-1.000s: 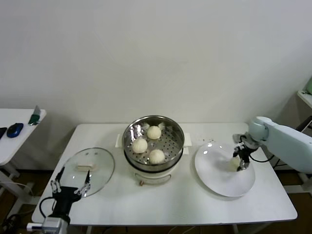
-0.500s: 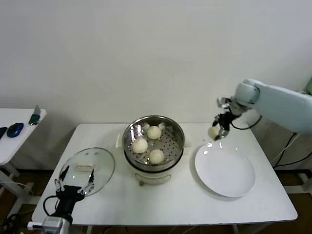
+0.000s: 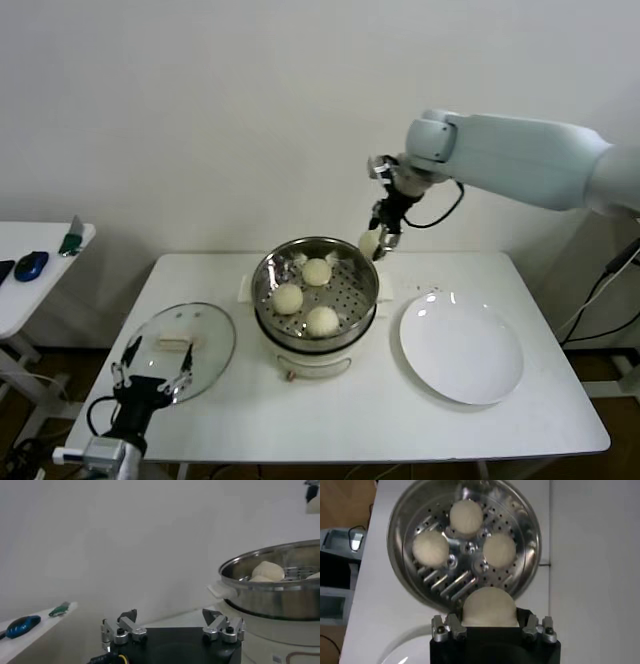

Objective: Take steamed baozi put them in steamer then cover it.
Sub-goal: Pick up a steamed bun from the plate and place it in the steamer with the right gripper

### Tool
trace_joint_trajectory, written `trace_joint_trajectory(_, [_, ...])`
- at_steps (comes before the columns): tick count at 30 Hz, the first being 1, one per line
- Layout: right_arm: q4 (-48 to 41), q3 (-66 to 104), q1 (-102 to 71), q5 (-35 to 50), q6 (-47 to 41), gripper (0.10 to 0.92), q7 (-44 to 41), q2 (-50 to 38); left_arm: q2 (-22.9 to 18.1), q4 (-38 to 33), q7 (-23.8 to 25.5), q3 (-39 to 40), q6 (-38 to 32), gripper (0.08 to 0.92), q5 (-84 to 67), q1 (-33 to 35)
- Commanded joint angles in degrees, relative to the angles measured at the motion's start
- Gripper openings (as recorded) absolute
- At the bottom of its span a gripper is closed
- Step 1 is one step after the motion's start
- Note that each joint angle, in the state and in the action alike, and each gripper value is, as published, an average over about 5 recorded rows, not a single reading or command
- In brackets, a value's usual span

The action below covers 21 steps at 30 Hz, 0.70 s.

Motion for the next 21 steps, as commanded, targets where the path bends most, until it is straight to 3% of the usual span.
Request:
trace_joint_trajectory(1, [-1.19,-4.58,-0.87,7.48,-2.44,0.695,2.61,12.64,0.82,-0.32,0.35,-0.16,1.96,0.823,1.72,-2.02])
trace_joint_trajectory(21, [-7.02,-5.87,-11.09,-0.07,-1.49,0.696,3.35,13.06,0.87,1.47,0.77,-0.36,2.31,0.823,1.84,-3.78])
